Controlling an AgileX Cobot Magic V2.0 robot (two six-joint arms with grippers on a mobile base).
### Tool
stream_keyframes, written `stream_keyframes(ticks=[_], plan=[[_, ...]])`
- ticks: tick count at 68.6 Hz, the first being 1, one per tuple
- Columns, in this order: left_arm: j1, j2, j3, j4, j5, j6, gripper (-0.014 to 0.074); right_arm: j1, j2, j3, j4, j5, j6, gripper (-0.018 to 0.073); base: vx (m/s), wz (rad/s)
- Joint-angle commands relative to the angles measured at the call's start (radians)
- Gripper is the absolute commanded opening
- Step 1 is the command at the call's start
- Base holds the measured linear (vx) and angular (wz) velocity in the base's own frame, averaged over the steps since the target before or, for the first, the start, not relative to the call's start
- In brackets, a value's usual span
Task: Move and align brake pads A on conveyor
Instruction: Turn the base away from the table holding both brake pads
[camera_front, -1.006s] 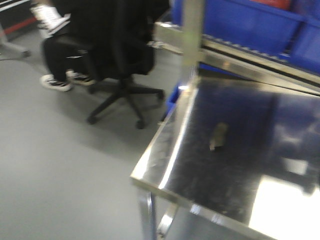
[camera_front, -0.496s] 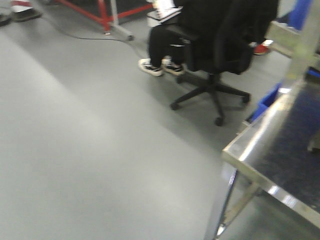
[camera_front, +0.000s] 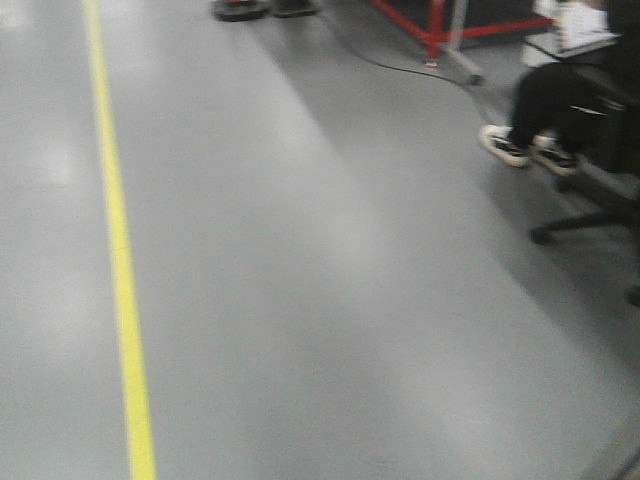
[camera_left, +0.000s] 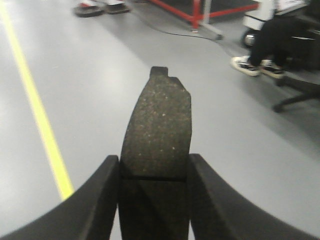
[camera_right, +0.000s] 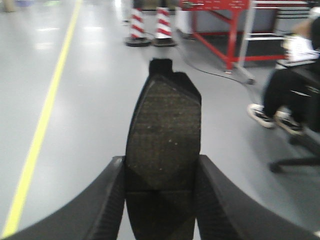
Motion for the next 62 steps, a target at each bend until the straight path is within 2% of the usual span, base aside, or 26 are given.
stream_keyframes(ticks=[1, 31, 62], plan=[[-0.003, 0.002, -0.029, -0.007, -0.092, 0.000, -0.0006, 0.000, 0.006, -0.030, -0.005, -0.099, -0.006, -0.0006, -0.10, 0.93], [-0.003, 0.002, -0.029, -0.007, -0.092, 0.000, -0.0006, 0.000, 0.006, -0.030, -0.005, -0.099, -0.006, -0.0006, -0.06, 0.74], [-0.003, 0.002, -0.029, -0.007, -0.092, 0.000, -0.0006, 0.000, 0.006, -0.030, -0.005, -0.099, -0.006, -0.0006, 0.08, 0.15]])
